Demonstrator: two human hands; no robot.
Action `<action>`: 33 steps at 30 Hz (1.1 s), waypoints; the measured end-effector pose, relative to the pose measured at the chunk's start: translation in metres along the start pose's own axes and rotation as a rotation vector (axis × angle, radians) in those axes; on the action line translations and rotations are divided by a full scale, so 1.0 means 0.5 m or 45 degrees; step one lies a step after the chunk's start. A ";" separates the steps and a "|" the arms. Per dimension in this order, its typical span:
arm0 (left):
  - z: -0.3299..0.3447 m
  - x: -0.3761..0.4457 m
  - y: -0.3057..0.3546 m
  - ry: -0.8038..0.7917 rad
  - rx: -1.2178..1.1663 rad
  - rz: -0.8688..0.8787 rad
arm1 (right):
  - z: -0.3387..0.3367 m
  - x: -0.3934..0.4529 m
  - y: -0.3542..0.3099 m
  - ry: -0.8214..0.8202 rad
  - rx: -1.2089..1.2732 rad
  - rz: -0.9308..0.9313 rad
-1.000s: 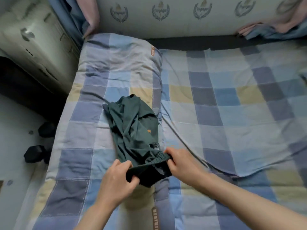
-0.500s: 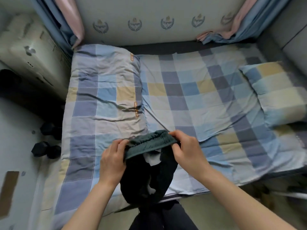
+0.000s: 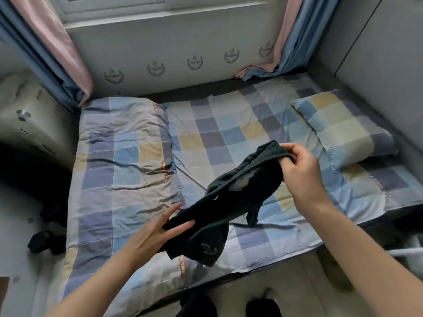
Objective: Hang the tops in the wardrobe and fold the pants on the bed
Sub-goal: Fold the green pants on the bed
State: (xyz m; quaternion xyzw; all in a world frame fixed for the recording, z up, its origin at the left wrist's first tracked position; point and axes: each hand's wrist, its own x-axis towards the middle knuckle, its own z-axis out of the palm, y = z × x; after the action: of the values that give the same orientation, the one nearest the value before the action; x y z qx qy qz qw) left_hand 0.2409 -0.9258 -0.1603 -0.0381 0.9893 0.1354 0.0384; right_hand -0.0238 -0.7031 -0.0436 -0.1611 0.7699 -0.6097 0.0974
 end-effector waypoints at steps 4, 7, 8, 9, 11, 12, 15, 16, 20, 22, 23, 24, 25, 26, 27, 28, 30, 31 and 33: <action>-0.022 0.099 0.073 -0.220 -0.018 -0.142 | -0.170 0.055 0.053 0.074 -0.234 -0.034; -0.055 0.171 0.145 -0.417 0.071 -0.169 | -0.300 0.097 0.089 -0.017 -0.488 -0.118; -0.068 0.189 0.166 -0.480 0.114 -0.116 | -0.338 0.111 0.098 -0.042 -0.587 -0.190; -0.076 0.210 0.201 -0.550 0.184 -0.059 | -0.387 0.123 0.107 -0.091 -0.686 -0.287; -0.106 0.228 0.236 -0.589 0.238 -0.002 | -0.449 0.140 0.118 -0.226 -0.839 -0.496; -0.118 0.241 0.259 -0.557 0.235 -0.030 | -0.484 0.146 0.121 -0.304 -0.896 -0.594; -0.157 0.277 0.289 -0.239 0.201 -0.109 | -0.560 0.165 0.127 -0.643 -1.276 -0.993; -0.175 0.284 0.289 -0.130 0.198 -0.128 | -0.576 0.170 0.127 -0.780 -1.425 -1.140; -0.230 0.302 0.299 0.034 0.186 -0.055 | -0.630 0.191 0.136 -1.035 -1.594 -1.520; -0.248 0.312 0.315 0.064 0.185 0.040 | -0.644 0.203 0.147 -1.068 -1.673 -1.531; -0.253 0.318 0.322 0.064 0.175 0.068 | -0.646 0.207 0.150 -1.082 -1.718 -1.492; -0.257 0.324 0.329 0.064 0.166 0.079 | -0.650 0.210 0.154 -1.105 -1.767 -1.423; -0.259 0.329 0.332 0.053 0.161 0.074 | -0.652 0.213 0.158 -1.135 -1.809 -1.325; -0.259 0.331 0.335 0.032 0.150 0.054 | -0.656 0.216 0.164 -1.155 -1.824 -1.234; -0.257 0.331 0.335 0.004 0.142 0.029 | -0.659 0.221 0.170 -1.154 -1.814 -1.148; -0.255 0.331 0.336 -0.031 0.151 -0.005 | -0.662 0.227 0.172 -1.140 -1.775 -1.061; -0.248 0.330 0.340 -0.065 0.169 -0.053 | -0.668 0.242 0.172 -1.139 -1.731 -0.917; -0.245 0.329 0.343 -0.061 0.153 -0.064 | -0.672 0.249 0.169 -1.154 -1.735 -0.919; -0.239 0.326 0.350 -0.037 0.111 -0.070 | -0.680 0.255 0.164 -1.155 -1.744 -1.003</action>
State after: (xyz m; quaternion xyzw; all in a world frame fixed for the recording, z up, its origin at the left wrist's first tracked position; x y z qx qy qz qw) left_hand 0.0558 -0.8005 -0.0129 -0.0617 0.9922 0.0916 0.0580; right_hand -0.2705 -0.4247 -0.0363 -0.6593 0.7409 0.1137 0.0586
